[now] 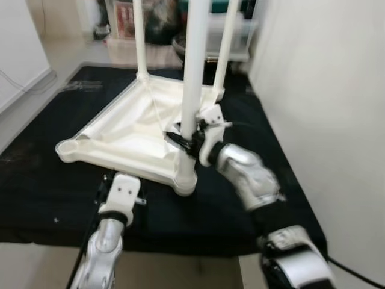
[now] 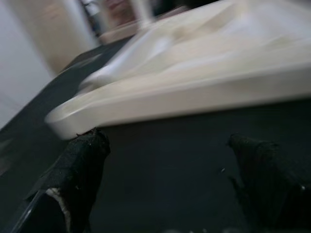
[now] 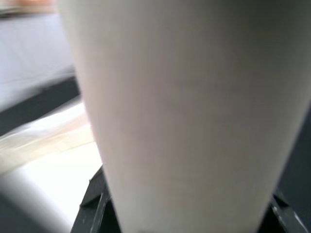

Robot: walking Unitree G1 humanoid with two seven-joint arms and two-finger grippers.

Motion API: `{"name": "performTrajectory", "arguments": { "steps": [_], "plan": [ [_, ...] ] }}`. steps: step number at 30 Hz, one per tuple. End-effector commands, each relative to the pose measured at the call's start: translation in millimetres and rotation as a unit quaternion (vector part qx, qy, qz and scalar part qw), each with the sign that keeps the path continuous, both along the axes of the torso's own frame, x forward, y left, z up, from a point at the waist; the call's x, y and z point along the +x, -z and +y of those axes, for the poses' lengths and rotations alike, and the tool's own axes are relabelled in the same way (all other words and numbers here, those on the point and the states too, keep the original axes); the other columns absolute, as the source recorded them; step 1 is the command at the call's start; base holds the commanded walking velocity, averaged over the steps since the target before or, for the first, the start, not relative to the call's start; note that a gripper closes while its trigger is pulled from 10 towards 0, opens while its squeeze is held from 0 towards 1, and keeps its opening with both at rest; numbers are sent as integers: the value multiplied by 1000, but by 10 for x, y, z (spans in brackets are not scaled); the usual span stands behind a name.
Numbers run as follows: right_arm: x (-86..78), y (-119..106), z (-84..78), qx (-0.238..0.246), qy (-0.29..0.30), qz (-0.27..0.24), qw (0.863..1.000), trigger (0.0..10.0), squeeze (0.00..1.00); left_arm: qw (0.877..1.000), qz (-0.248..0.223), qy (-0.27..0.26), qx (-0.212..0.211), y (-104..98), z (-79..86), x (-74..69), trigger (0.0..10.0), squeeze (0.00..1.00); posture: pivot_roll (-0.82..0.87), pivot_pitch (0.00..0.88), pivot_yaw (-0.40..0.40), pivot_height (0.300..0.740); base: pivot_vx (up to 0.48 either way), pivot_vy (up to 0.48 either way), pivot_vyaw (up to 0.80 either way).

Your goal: Building children table

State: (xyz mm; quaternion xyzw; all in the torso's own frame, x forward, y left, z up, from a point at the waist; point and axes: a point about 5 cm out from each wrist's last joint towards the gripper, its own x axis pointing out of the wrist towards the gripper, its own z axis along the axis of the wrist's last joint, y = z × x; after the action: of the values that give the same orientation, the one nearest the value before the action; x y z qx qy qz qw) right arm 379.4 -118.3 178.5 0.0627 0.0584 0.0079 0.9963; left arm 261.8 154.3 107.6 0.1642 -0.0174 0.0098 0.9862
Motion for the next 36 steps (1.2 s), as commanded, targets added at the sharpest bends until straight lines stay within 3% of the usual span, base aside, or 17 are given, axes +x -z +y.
{"name": "performTrajectory", "arguments": {
  "steps": [1, 4, 5, 6, 8, 9, 13, 14, 19, 21, 22, 23, 25, 28, 30, 35, 36],
  "plan": [
    [-203, 532, -404, 12, 141, 115, 983, 0, 0, 1000, 6, -6, 5, 29, 37, -10, 10000, 0, 74, 0, -91, 740, 0, 0, 0],
    [-322, 534, -439, 17, 147, 105, 983, 0, 0, 1000, 6, -4, 5, 25, 26, -6, 10000, 0, 66, 0, -80, 740, 0, 0, 0],
    [-353, 489, -357, 27, 107, 94, 989, 3020, 0, 1000, 6, -4, 4, 23, 27, -5, 10000, 0, 66, 0, -80, 740, 0, 0, 0],
    [-355, 290, -85, 50, -35, 43, 997, 10000, 0, 1000, 9, 0, 4, 38, 24, -9, 10000, 0, 39, 0, -67, 740, 0, 0, 0],
    [-361, 211, 11, 60, -90, 18, 994, 10000, 0, 1000, 10, 2, 4, 47, 20, -11, 10000, 0, 39, 0, -67, 740, 0, 0, 0],
    [-369, 116, 109, 75, -156, -13, 985, 10000, 1000, 1000, 11, 3, 4, 54, 7, -9, 10000, 0, 43, 0, -71, 740, 0, 0, 0],
    [-407, -41, 263, 88, -277, -45, 956, 10000, 1000, 1000, 10, 4, 2, 48, -9, 3, 10000, 0, 52, 0, -77, 740, 0, 0, 0],
    [-426, -143, 337, 77, -326, -64, 940, 10000, 0, 1000, 8, 4, 1, 39, -10, 10, 10000, 0, 52, 0, -77, 740, 0, 0, 0],
    [-491, -280, 414, 52, -432, -97, 895, 10000, 0, 1000, 7, 2, 1, 32, 7, 17, 10000, 0, 54, 0, -80, 740, 0, 0, 0],
    [-602, -239, 459, 26, -544, -103, 832, 10000, 0, 1000, 5, -1, 3, 30, 27, 27, 10000, 0, 71, 0, -94, 740, 0, 0, 0],
    [-642, -157, 491, 22, -574, -96, 813, 0, 0, 1000, 2, -2, 3, 16, 26, 35, 10000, 0, 85, 0, -108, 740, 0, 0, 0],
    [-642, -157, 491, 22, -574, -96, 813, 0, 0, 1000, 2, -2, 3, 16, 26, 35, 10000, 0, 85, 0, -108, 740, 0, 0, 0],
    [-640, -57, 532, 21, -569, -80, 818, 0, 0, 1000, 0, -5, 4, 5, 31, 38, 10000, 0, 90, 0, -111, 740, 0, 0, 0],
    [-274, 245, 416, -10, -316, 9, 949, 0, 0, 1000, 0, -10, 6, 12, 65, 21, 10000, 0, 85, 0, -104, 740, 0, 0, 0],
    [-156, 387, 102, -9, -130, 62, 990, 0, 0, 1000, 1, -10, 7, 20, 65, 15, 10000, 0, 78, 0, -98, 740, 0, 0, 0],
    [-285, 654, -432, -31, 91, 134, 986, 0, 0, 1000, 3, -5, 6, 25, 33, 25, 10000, 0, 64, 0, -80, 740, 0, 0, 0],
    [-344, 673, -401, -29, 70, 139, 987, 2196, 0, 1000, 3, -2, 6, 25, 23, 29, 10000, 0, 58, 0, -74, 740, 0, 0, 0]
  ]
}}
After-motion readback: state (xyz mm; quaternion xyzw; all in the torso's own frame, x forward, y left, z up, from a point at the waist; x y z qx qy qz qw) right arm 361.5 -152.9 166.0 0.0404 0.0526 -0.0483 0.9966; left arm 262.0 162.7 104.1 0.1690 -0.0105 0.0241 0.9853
